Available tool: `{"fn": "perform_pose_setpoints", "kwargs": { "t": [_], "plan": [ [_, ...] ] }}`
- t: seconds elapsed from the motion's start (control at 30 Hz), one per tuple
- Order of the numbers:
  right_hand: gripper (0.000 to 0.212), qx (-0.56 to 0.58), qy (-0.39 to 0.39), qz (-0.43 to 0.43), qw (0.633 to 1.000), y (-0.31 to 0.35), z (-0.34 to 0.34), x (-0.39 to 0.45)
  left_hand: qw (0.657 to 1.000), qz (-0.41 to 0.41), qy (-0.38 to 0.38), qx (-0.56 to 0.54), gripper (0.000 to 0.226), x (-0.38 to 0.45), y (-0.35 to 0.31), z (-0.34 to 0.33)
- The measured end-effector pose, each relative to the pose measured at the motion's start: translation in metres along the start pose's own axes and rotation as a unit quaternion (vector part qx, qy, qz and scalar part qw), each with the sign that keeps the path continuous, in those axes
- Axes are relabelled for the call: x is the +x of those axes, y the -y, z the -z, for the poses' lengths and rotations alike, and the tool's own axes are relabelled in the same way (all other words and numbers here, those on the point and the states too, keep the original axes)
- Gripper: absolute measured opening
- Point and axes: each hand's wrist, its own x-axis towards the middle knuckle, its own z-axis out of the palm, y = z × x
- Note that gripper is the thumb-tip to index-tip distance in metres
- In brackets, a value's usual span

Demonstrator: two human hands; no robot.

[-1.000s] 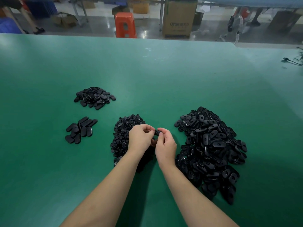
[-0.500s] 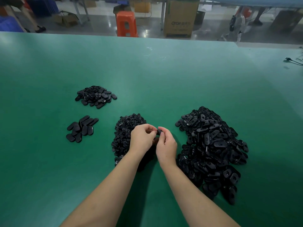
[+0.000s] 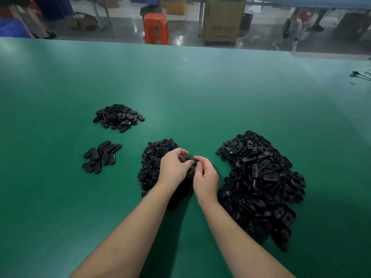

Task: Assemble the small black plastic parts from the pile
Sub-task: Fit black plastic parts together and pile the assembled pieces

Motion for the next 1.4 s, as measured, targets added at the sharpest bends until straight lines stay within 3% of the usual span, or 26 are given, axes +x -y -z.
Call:
{"fn": "perform_pose_setpoints", "kwargs": {
  "t": [0.4, 1.4],
  "plan": [
    [0.014, 0.027, 0.046, -0.004, 0.999, -0.001, -0.001, 0.000, 0.995, -0.003, 0.058, -0.085, 0.006, 0.006, 0.011, 0.012],
    [0.029, 0.035, 0.039, 0.005, 0.999, 0.000, 0.001, 0.000, 0.999, -0.020, 0.042, -0.022, 0.005, 0.001, 0.010, 0.002]
  ]
}}
